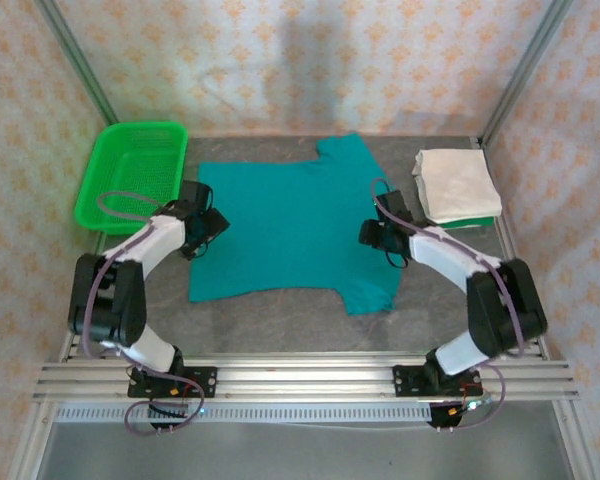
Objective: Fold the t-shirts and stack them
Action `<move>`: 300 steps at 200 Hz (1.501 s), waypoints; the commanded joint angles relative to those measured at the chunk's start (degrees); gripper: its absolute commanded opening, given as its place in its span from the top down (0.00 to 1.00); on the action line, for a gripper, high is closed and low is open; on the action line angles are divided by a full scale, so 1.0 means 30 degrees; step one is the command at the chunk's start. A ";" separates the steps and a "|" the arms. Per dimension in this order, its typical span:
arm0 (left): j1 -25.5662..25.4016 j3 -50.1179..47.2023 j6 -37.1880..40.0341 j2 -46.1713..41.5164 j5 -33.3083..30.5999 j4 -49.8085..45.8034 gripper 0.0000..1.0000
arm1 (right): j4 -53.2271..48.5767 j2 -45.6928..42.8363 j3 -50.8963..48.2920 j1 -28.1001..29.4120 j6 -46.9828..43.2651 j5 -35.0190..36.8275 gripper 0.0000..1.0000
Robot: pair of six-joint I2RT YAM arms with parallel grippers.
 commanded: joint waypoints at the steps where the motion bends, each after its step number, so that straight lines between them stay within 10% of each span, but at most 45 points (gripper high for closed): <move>1: -0.0085 0.1243 0.0294 0.1460 -0.0023 0.0222 0.13 | 0.1184 0.1644 0.1003 0.0022 -0.0165 0.0646 0.45; 91: 0.0190 0.4667 0.0502 0.6424 -0.1456 -0.0907 0.14 | 0.2897 0.6018 0.2698 -0.0494 0.0432 -0.0425 0.43; 154: 0.0485 0.6659 0.0668 0.7689 -0.1349 -0.1423 0.10 | 0.3432 0.5641 0.3206 -0.0500 -0.0537 -0.1292 0.17; 236: 0.0310 0.3141 0.1654 0.0223 -0.0314 -0.1223 0.00 | 0.0618 -0.3152 -0.2925 0.5840 0.0499 0.1020 0.21; 300: 0.0273 0.0108 0.2367 -0.5744 -0.1463 -0.3204 0.00 | -0.1577 -0.3428 -0.4720 0.9569 0.4341 0.1392 0.37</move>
